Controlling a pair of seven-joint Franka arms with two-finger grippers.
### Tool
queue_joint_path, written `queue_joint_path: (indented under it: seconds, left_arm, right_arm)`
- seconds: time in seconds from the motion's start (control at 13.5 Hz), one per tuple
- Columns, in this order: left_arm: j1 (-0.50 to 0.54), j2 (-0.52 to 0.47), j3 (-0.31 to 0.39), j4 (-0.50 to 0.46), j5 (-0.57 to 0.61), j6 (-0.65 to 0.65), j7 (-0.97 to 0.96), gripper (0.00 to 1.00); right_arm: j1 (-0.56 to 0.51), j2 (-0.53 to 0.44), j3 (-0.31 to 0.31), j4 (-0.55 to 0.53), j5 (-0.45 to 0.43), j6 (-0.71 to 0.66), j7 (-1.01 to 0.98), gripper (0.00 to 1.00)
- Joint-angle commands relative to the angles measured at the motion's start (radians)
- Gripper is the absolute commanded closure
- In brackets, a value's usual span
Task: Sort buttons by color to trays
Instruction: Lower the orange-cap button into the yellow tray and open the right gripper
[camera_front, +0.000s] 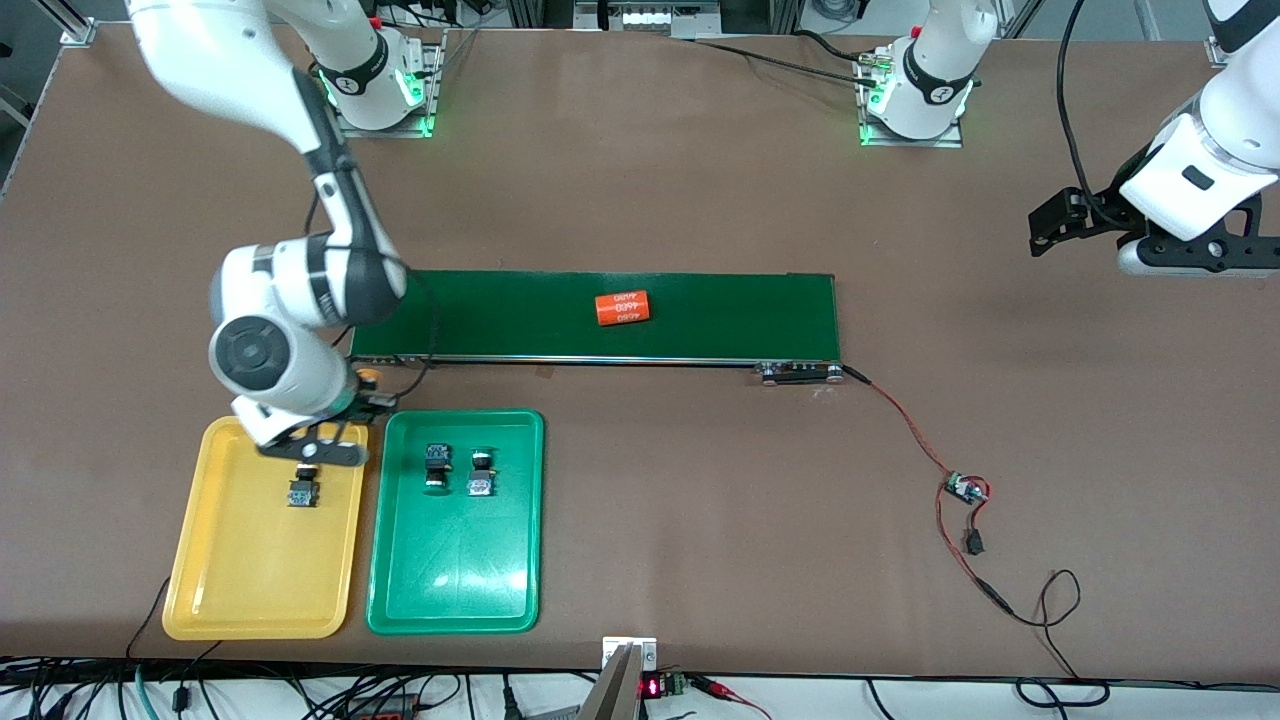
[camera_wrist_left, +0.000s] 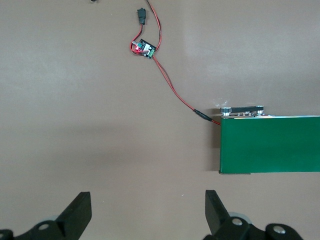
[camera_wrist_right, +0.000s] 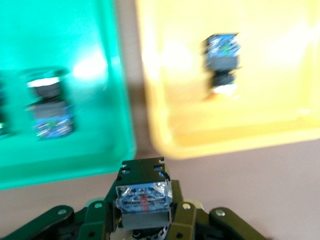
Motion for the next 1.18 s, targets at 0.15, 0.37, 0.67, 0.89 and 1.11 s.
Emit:
queue_joint_path:
  seconds: [0.15, 0.37, 0.67, 0.89, 1.11]
  left_arm:
    - [0.000, 0.005, 0.003, 0.025, -0.023, -0.023, 0.020, 0.00]
    - [0.001, 0.005, 0.003, 0.025, -0.024, -0.023, 0.019, 0.00]
    - [0.000, 0.005, 0.003, 0.032, -0.023, -0.023, 0.019, 0.00]
    - [-0.002, 0.010, 0.003, 0.039, -0.024, -0.023, 0.020, 0.00]
    - [-0.002, 0.015, 0.003, 0.048, -0.024, -0.026, 0.019, 0.00]
  right_arm:
    - [-0.147, 0.059, 0.011, 0.091, -0.018, 0.046, -0.193, 1.00]
    - [-0.213, 0.131, 0.011, 0.186, -0.020, 0.072, -0.285, 1.00]
    - [-0.271, 0.222, 0.011, 0.248, -0.012, 0.159, -0.341, 1.00]
    - [-0.297, 0.256, 0.022, 0.248, -0.004, 0.164, -0.339, 1.00]
    - [-0.296, 0.283, 0.040, 0.248, 0.022, 0.199, -0.338, 0.88]
